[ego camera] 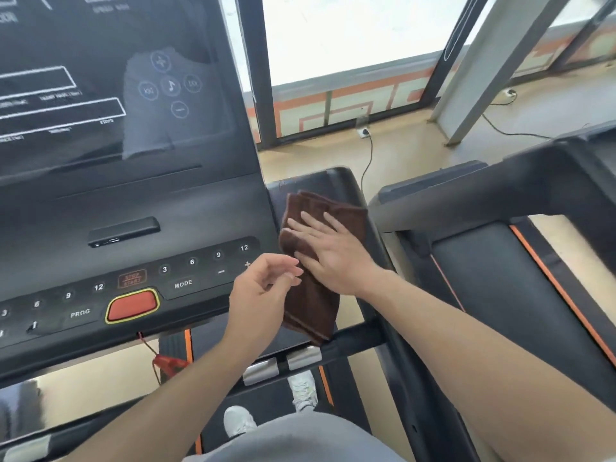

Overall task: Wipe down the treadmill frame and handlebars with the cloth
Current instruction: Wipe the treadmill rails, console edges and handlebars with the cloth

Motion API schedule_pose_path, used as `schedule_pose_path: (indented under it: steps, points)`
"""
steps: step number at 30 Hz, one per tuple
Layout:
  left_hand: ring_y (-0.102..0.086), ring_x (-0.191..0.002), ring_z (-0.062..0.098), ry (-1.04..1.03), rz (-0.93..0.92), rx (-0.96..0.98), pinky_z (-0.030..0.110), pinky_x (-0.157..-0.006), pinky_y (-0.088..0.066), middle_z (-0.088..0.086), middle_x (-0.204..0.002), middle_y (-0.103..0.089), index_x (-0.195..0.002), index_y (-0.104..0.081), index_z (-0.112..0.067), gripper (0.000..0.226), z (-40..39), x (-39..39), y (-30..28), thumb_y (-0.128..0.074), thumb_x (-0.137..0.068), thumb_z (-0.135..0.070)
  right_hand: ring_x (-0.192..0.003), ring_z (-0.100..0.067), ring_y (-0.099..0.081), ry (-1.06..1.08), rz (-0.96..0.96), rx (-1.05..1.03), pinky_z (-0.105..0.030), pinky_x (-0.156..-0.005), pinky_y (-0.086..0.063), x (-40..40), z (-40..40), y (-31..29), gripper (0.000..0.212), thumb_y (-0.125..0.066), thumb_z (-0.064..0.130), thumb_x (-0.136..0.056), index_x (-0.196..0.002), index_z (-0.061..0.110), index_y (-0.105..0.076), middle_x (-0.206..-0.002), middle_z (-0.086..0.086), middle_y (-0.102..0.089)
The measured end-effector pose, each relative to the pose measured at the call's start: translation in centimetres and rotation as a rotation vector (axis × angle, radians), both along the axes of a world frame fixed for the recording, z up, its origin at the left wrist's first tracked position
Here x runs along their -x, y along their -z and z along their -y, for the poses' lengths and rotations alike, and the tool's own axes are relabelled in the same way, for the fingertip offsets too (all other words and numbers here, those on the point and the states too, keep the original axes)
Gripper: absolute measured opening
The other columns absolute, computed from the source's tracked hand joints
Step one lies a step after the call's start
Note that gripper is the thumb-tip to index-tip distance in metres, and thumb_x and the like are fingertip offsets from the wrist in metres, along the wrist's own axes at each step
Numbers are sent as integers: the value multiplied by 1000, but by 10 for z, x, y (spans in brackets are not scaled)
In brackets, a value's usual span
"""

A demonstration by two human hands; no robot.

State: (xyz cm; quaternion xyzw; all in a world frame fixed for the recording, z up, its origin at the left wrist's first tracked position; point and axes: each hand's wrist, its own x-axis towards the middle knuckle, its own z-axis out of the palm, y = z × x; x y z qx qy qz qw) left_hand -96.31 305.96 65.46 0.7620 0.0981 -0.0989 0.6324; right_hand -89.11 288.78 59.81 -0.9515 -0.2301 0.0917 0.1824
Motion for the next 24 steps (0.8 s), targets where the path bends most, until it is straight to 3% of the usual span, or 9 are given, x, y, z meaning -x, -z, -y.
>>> schedule_pose_path:
  steps: [5,8,12,16,20,24]
  points:
    - [-74,-82,15,97,18,5,27,-82,-56,0,-89,-77,-93,-71,-17,31,16,-1,-4,-56,-92,9,-157,-11,-17,341,115,98,-44,-128,-14,57,27,11,57,-28,44,-105,-159,27,-36,-166,11,-30]
    - [-74,-83,18,117,14,15,25,-79,-55,-1,-88,-77,-91,-71,-19,32,16,-1,-7,-56,-92,9,-159,-19,-6,513,83,160,-47,-128,-9,51,28,13,63,-18,50,-105,-163,26,-23,-171,9,-14]
    - [-73,-82,15,68,-4,1,32,-84,-57,-1,-88,-77,-89,-72,-19,31,2,1,-6,-56,-92,8,-159,-21,9,555,18,197,-45,-129,1,21,20,10,64,-17,52,-108,-165,27,-2,-172,7,8]
    - [-73,-79,14,-26,-42,-2,31,-83,-54,0,-87,-77,-87,-72,-19,31,-14,6,-2,-57,-93,8,-158,-18,9,345,17,222,-49,-128,6,-27,16,2,64,-19,53,-107,-165,27,-7,-172,8,1]
    - [-73,-82,16,-109,-48,-3,26,-82,-55,0,-85,-77,-88,-72,-15,30,-25,9,-2,-57,-93,10,-158,-8,6,36,9,155,-42,-128,5,-75,-11,-4,63,-24,47,-105,-164,29,-13,-172,12,-5]
    - [-74,-83,17,-179,-32,-29,18,-77,-56,0,-85,-78,-89,-71,-15,29,-38,12,-5,-57,-93,10,-157,-5,1,-15,-6,114,-38,-128,4,-98,-34,-5,70,-28,36,-97,-164,21,-16,-172,7,-11]
